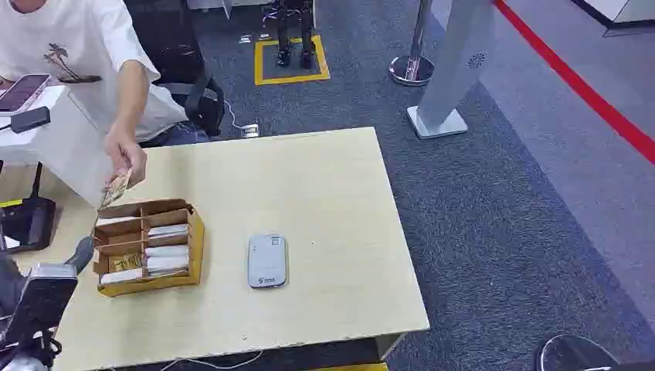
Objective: Pass the card to the sensor for recognition and then transmit it.
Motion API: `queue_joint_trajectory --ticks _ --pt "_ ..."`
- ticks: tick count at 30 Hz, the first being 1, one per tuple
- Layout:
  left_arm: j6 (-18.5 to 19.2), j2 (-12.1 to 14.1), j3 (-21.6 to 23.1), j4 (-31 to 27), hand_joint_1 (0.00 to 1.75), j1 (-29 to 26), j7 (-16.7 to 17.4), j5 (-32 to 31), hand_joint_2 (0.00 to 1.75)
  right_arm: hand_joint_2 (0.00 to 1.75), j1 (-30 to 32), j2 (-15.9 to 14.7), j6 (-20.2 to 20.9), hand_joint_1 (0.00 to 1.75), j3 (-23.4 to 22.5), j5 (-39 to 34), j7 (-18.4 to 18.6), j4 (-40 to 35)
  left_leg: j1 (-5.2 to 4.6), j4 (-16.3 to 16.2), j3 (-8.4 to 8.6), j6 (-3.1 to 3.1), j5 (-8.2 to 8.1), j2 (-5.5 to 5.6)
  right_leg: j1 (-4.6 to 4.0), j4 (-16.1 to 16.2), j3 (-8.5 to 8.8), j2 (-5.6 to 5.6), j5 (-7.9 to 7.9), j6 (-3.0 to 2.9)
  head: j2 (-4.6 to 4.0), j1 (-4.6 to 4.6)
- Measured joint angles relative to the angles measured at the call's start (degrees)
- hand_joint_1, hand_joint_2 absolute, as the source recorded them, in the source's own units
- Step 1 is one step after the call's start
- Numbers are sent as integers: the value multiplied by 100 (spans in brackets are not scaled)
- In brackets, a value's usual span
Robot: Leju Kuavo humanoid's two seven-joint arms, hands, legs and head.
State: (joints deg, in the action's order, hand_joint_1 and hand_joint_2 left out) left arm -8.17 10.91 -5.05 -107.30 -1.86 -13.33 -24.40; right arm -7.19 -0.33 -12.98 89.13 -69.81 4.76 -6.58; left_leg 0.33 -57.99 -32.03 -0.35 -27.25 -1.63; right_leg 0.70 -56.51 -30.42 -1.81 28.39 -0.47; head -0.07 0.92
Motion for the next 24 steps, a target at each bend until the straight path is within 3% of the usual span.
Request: queue_joint_trajectory --ticks 5,10,15,17,24 --pt "-258 75 2 20 0 175 341 -1111 175 0 -4 0 2 0 0 0 -2 0 0 0 0 -1 1 0 0 0 0 0 0 0 -2 -4" --pt "-221 201 2 79 0 356 634 -1587 175 0 -5 2 8 0 0 28 -2 0 1 0 0 -1 2 -1 0 -1 -3 1 -1 0 0 -9" --pt "-133 654 9 311 0 815 1443 -3726 175 0 -13 20 35 0 0 188 9 -2 4 0 0 1 4 -1 -2 -1 -3 1 -1 -1 -2 -11" --pt "-79 835 50 432 0 992 1585 -4368 175 0 -19 33 35 0 0 223 15 -2 5 0 0 1 4 -1 -3 -1 -4 2 -1 -1 0 -15" --pt "219 1045 396 697 0 1430 1746 -4889 175 0 -35 42 55 0 0 210 28 -2 4 -3 -3 1 4 -1 -3 -1 -3 2 -1 0 -2 -22"
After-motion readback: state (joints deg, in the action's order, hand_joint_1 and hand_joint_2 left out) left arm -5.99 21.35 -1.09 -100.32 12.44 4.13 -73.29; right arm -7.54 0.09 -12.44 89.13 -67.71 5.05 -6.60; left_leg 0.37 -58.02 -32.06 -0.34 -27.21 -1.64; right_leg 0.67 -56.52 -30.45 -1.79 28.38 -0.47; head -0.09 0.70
